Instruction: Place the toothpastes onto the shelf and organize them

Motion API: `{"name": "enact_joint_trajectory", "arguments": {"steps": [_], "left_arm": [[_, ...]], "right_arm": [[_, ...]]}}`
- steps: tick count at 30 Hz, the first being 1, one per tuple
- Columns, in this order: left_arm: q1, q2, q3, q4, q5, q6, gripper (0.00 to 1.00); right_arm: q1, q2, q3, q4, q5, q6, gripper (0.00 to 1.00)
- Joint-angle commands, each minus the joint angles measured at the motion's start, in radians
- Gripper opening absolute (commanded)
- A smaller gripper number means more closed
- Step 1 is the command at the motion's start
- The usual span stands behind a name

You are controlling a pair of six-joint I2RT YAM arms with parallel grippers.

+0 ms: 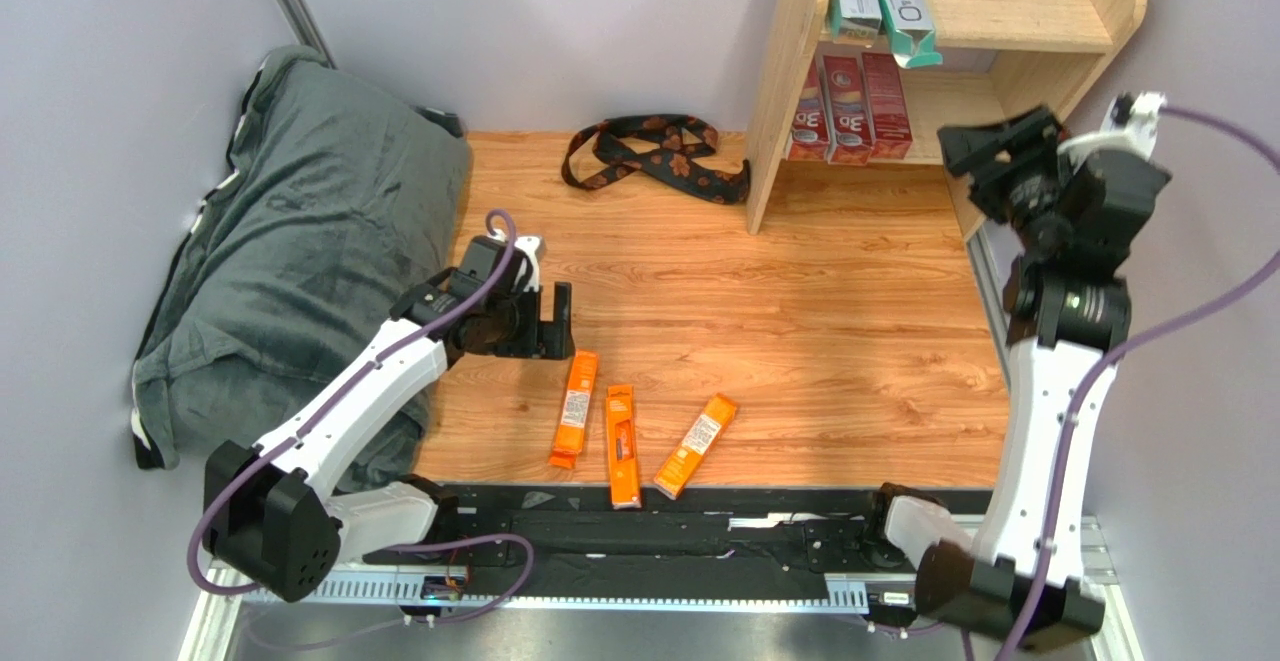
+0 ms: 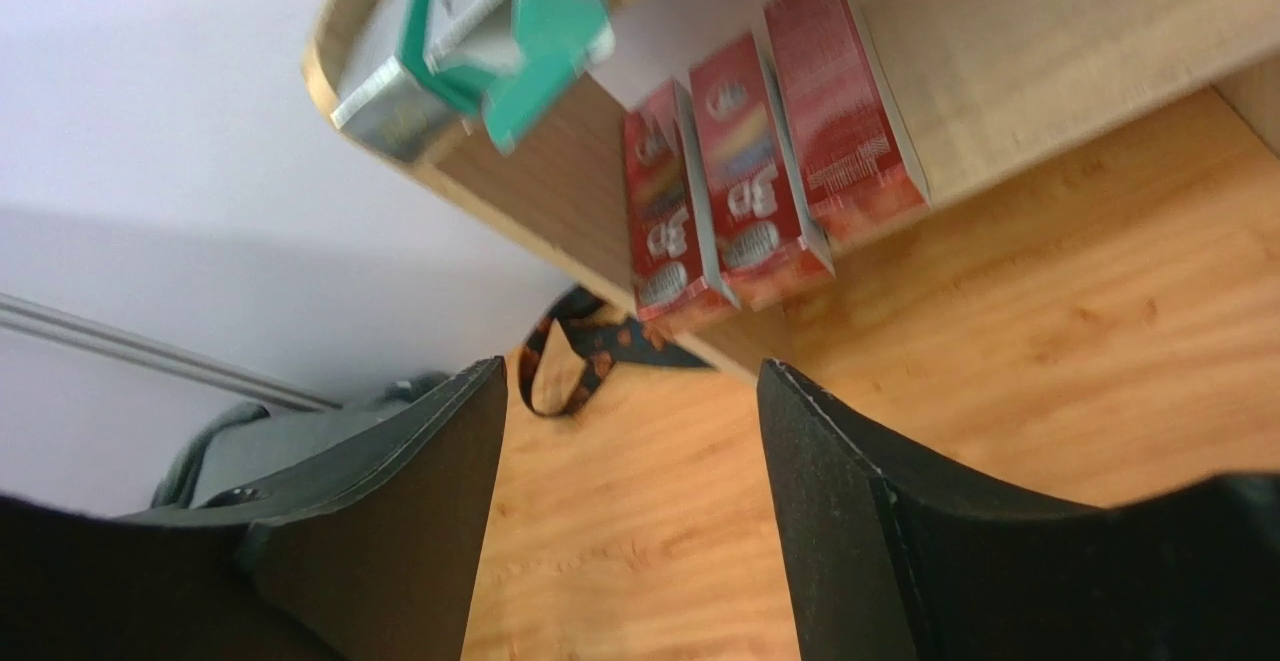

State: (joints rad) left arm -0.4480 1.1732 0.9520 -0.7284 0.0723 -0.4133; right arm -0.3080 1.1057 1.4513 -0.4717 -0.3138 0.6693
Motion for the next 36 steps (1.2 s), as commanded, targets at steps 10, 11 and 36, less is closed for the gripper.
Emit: {"name": "enact_joint_trajectory", "arguments": {"steps": [10, 11, 36], "left_arm": [[-0.142, 0.221, -0.032, 0.083, -0.023, -0.050, 0.99], [-0.152, 0.232, -0.030, 0.089, -0.038, -0.051, 0.99], [-0.207, 0.445, -0.007, 0.156, -0.137, -0.035, 0.57]], "right_arm": [[0.007, -0.504, -0.532, -0.187, -0.137, -0.033, 0.67], [0.007, -0.524, -0.554, -0.203, -0.143, -0.045, 0.67], [0.281, -0.457, -0.684, -0.202, 0.005, 0.029, 0.66]]}}
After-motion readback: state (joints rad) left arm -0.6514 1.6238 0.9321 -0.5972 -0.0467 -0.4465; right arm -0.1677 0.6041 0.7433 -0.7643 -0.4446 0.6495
